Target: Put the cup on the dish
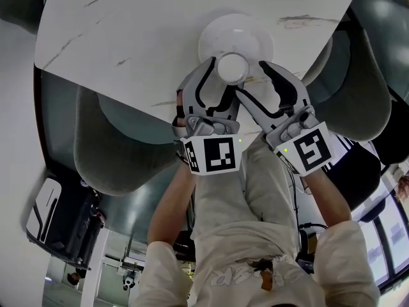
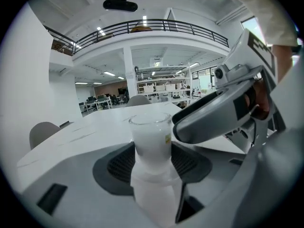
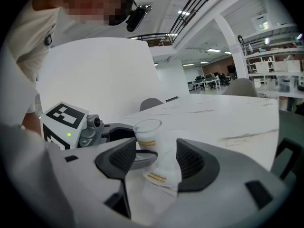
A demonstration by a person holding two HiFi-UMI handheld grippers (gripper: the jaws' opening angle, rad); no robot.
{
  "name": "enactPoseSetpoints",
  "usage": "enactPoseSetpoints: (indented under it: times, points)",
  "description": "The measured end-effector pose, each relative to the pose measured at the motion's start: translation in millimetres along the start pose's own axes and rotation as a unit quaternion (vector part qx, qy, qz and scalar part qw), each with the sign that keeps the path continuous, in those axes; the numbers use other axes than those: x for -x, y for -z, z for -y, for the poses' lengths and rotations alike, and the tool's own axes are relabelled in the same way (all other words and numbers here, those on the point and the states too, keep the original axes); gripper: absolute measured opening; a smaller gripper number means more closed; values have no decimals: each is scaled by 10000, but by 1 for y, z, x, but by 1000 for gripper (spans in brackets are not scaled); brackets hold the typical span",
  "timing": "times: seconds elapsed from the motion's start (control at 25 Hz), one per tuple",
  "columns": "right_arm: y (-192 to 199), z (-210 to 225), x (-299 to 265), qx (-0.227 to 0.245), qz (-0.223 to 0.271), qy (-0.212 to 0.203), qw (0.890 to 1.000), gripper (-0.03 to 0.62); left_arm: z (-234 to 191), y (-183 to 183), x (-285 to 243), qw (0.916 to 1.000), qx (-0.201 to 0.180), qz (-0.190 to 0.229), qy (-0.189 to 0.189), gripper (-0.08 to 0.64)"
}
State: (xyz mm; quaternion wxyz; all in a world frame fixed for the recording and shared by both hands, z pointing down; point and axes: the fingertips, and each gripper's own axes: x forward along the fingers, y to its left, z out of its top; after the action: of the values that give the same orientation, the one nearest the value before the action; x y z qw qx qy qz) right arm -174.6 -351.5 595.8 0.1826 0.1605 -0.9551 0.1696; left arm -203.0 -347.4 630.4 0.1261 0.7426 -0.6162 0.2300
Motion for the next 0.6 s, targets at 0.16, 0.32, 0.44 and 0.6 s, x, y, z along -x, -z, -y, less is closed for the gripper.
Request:
enactPoseSetpoints:
  times: [0.16,0.32,0.44,0.6]
  points:
    - [6,12,9,-158,0,229,9996,250,-2,-1,-3,9999,-105,-74,-79,241]
    - [11,14,12,-330,-16,259,9991,250,-1,-1,-10,9997,-130,-179,-55,241]
    - [11,14,12,-388,10,273,9989,250,-1,-3,-15,9998,-77,-172,-27,241]
    - [10,16,14,-479,48,322,9983,250,1,-5,-17,9997,-142,-169,59,242]
